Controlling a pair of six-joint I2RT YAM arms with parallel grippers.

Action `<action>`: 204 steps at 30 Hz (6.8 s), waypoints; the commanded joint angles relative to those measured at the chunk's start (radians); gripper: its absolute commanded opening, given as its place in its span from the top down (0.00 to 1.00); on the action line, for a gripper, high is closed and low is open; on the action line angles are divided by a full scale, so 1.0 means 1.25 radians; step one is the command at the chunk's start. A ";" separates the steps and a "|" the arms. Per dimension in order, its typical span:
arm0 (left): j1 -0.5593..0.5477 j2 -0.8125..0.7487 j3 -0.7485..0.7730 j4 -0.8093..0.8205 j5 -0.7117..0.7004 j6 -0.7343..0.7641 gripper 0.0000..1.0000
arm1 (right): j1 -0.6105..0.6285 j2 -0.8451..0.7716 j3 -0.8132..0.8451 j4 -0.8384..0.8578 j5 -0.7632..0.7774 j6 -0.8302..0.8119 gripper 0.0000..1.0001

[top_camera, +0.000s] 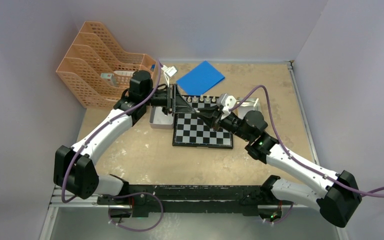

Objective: Set up the chess pieces on the board
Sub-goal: Place the chess piece on the chessboard.

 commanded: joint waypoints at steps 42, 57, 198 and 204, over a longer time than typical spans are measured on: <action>0.004 0.014 0.057 -0.014 0.055 0.046 0.88 | 0.008 0.038 0.035 0.008 -0.073 -0.016 0.85; 0.003 0.009 0.060 -0.044 0.005 0.075 0.66 | 0.008 0.031 0.013 0.030 -0.083 -0.010 0.86; -0.064 0.246 0.314 -0.307 -0.599 0.383 0.56 | 0.005 -0.023 0.043 -0.332 0.613 0.320 0.01; -0.060 0.101 0.190 -0.317 -0.567 0.401 0.41 | -0.027 0.033 0.068 -0.340 0.638 0.282 0.01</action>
